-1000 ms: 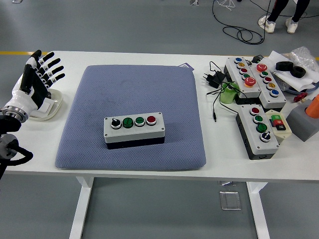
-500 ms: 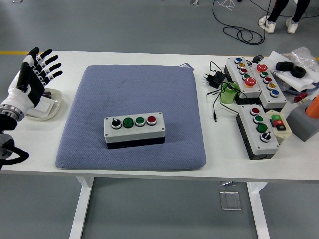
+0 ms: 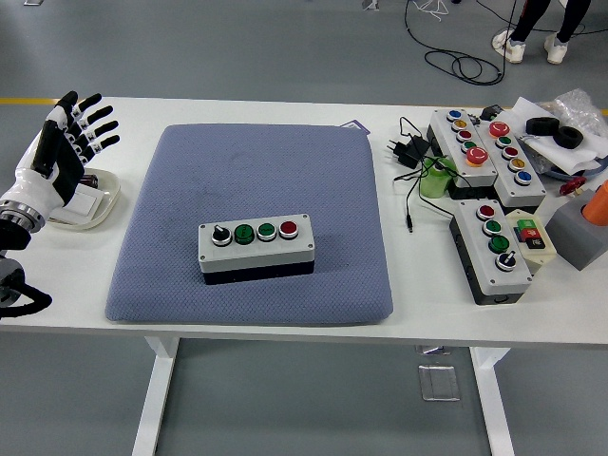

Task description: Pick up the button,place it on the desk,press the button,press the button

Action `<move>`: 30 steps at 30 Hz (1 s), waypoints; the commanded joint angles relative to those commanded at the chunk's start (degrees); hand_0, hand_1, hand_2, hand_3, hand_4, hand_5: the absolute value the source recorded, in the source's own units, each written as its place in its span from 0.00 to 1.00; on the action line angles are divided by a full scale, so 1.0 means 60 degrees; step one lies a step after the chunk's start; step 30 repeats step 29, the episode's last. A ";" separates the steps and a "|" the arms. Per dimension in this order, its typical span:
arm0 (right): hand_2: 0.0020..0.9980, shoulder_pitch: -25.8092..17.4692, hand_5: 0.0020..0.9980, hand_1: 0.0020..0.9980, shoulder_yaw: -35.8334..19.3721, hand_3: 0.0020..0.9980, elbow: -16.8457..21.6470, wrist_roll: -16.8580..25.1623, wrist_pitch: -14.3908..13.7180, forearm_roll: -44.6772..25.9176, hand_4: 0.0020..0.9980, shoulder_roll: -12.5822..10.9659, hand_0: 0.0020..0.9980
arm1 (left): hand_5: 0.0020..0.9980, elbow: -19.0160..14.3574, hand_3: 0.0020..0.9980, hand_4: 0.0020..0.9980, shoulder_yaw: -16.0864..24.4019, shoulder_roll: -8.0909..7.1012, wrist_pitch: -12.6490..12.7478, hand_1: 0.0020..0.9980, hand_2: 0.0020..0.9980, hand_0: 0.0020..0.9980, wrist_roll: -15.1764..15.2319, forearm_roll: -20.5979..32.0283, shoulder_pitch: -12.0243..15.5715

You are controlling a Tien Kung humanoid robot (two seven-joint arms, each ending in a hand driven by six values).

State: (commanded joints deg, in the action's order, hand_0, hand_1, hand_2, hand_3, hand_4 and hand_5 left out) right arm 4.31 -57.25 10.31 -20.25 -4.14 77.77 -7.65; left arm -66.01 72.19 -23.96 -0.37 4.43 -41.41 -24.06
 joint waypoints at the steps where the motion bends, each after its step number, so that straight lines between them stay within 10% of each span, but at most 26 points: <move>1: 0.62 -0.0016 0.23 0.46 -0.0008 0.57 0.0000 -0.0004 0.0006 0.0021 0.31 0.0001 0.64 | 1.00 -0.0006 0.91 0.62 -0.0009 -0.0004 -0.0004 0.87 0.90 0.82 0.0001 -0.0024 0.0016; 30: 0.62 -0.0315 0.23 0.47 -0.0140 0.57 0.0000 -0.0039 0.0057 0.0345 0.30 -0.0041 0.63 | 1.00 -0.0149 0.91 0.62 0.0140 -0.0230 -0.0080 0.87 0.90 0.83 0.0049 -0.0110 0.0588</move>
